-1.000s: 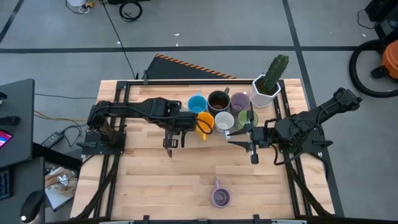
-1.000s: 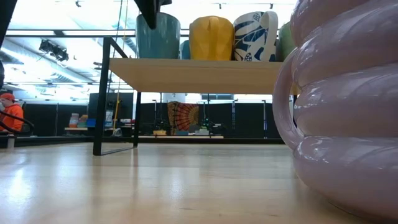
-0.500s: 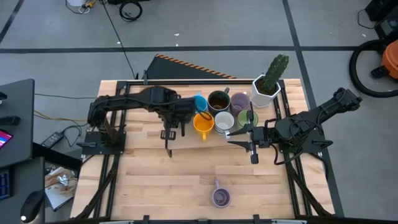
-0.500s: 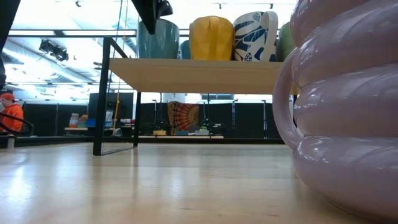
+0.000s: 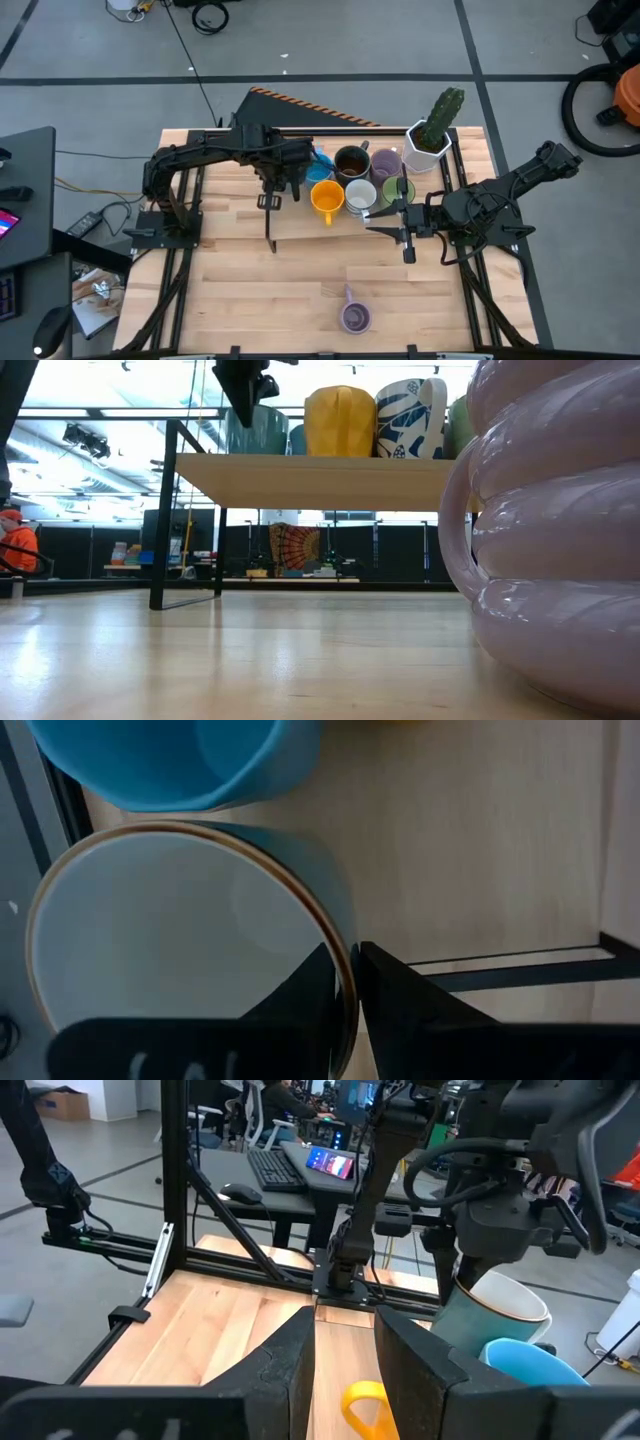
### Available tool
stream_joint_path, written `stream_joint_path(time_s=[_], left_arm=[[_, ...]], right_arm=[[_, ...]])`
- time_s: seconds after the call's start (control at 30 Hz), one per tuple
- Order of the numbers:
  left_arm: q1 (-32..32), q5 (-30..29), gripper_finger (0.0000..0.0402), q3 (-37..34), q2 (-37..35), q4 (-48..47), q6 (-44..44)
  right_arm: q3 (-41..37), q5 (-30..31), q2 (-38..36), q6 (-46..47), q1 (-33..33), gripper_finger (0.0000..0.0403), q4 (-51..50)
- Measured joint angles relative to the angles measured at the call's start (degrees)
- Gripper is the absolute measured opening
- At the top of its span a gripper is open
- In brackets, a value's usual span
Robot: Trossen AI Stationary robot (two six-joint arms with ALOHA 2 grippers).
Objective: Place coffee mugs
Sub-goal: Put the light blue mug on the shelf, then put the violet mug on the shelf
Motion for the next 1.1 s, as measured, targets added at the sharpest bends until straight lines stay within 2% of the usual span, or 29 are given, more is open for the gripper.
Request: stream_joint_path(time_s=[0.17,0.3,0.67,0.77,0.97,1.1], left_arm=[[0.43,0.30,0.0052,0.00,0.00,0.00,1.30],[0.37,2.83,0.0052,0.00,0.00,0.00,1.19],[-0.43,3.28,0.0058,0.10,-0.02,0.00,0.62],[-0.47,3.48,0.0078,0.11,-0.02,0.01,-0.25],[-1.88,3.30,0.0148,0.13,-0.02,0.02,-0.87],[-2.98,0.82,0.0191,0.13,-0.41,0.03,-1.93]], right_arm=[[0.00,-0.01,0.00,0.00,-0.01,0.0113,0.00],[0.00,-0.01,0.00,0.00,0.00,0.0113,0.02],[0.00,-0.01,0.00,0.00,0.00,0.0113,0.20],[0.00,-0.01,0.00,0.00,0.00,0.0113,0.19],[0.00,-0.01,0.00,0.00,0.00,0.0113,0.18],[0.00,-0.01,0.00,0.00,0.00,0.0113,0.17]])
